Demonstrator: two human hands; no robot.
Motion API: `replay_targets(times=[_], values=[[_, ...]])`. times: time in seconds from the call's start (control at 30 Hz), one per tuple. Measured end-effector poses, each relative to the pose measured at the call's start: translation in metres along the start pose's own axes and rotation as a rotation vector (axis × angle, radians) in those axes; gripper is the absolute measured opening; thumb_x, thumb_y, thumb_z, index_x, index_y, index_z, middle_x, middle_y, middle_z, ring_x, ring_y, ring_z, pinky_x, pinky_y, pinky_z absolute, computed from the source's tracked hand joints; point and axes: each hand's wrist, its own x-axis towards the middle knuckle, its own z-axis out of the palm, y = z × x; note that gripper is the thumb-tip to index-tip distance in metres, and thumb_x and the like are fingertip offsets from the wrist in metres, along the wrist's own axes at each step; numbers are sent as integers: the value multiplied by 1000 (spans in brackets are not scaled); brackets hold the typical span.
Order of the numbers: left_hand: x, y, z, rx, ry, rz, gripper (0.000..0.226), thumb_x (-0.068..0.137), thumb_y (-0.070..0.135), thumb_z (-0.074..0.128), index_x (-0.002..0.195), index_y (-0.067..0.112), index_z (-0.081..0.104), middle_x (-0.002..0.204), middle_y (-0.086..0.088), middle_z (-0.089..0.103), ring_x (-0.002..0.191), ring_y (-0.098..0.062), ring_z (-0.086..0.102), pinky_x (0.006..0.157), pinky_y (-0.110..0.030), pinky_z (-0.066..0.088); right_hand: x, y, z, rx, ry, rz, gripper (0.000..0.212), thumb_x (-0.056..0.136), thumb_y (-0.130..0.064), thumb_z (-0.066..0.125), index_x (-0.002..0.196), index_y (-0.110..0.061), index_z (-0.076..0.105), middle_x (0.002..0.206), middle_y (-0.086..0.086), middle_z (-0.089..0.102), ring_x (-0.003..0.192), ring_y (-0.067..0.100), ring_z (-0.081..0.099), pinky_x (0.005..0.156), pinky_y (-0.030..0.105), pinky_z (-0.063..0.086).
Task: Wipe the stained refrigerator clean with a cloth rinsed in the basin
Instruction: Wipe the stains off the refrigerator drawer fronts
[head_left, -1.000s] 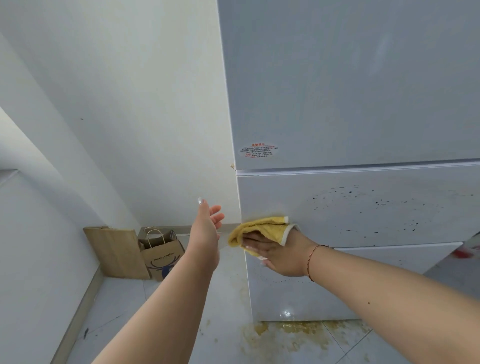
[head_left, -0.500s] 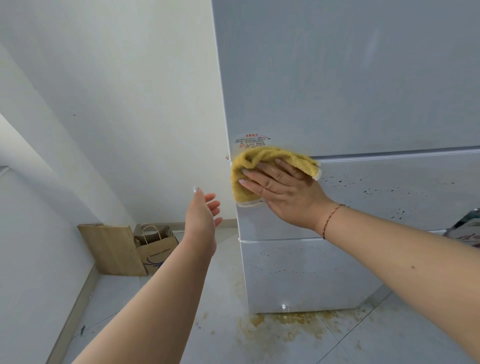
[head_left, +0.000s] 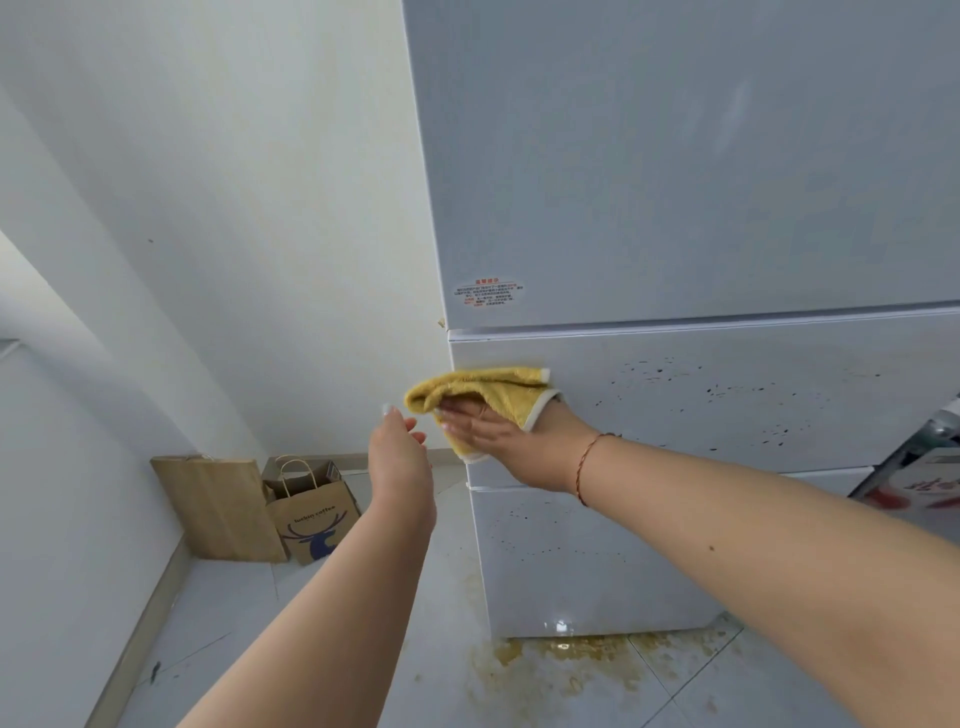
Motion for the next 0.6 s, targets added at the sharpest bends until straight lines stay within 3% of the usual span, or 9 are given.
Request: replay_targets(times=[0.1,0.2,0.23,0.3,0.33,0.4,0.43,0.5,0.6], values=[[0,-6,-2,64,54,10,38,102,41,29,102,14,56,86,-2,54,87,-21,52,99,-43,43,-11,8,24,-252,24,-23,43,99,-5,31,140,-4,42,151,-9,38,138,-4,31,118,22,20],[1,-14,-5,81,71,-21,37,102,40,30,98,12,55,82,-2,54,87,-23,53,101,-45,44,-4,23,43,-622,-157,-16,57,102,-15,21,151,-4,-4,160,6,-11,148,16,-5,114,37,-13],[1,-18,-6,78,73,-32,38,102,41,31,101,12,55,81,-1,54,85,-22,54,99,-44,44,-12,44,49,-779,-193,-89,58,101,-15,17,151,-9,-12,159,9,-16,147,21,-11,113,37,-16],[-3,-25,-7,59,63,-48,39,102,42,32,103,11,55,83,-1,55,81,-18,53,91,-39,46,-28,81,78,-1058,-582,-17,67,99,-11,18,148,-36,-20,158,15,-13,147,32,-9,115,49,-15],[-5,-26,-7,43,52,-58,39,102,42,32,101,11,56,83,-2,55,79,-17,53,87,-37,46,-34,86,74,-1205,-535,6,75,95,-8,20,140,-49,-25,157,17,-10,147,37,-6,116,55,-12],[-9,-26,-5,8,18,-91,43,103,42,32,93,9,57,82,-5,56,76,-17,54,83,-36,47,-42,87,69,-898,-539,-10,68,98,-11,19,146,-43,-16,159,8,-12,147,29,-12,114,51,-17],[-12,-26,-3,-3,-4,-102,45,103,41,32,87,9,58,81,-6,58,76,-18,55,82,-36,47,-47,85,70,-987,-446,-60,61,101,-14,20,150,-30,-13,160,1,-15,147,21,-14,115,49,-16],[-17,-23,3,-8,-57,-90,42,103,36,34,81,9,58,80,-7,61,77,-19,58,78,-35,49,-62,77,40,-1058,-372,-149,61,101,-22,31,151,-22,-4,160,-6,-8,148,14,-3,118,53,8],[-26,-16,17,70,-159,11,29,100,20,41,80,8,58,77,-7,62,72,-19,60,72,-30,49,-92,106,20,-1140,-76,-153,67,89,-28,52,149,-24,23,155,-8,28,144,15,23,95,50,46]])
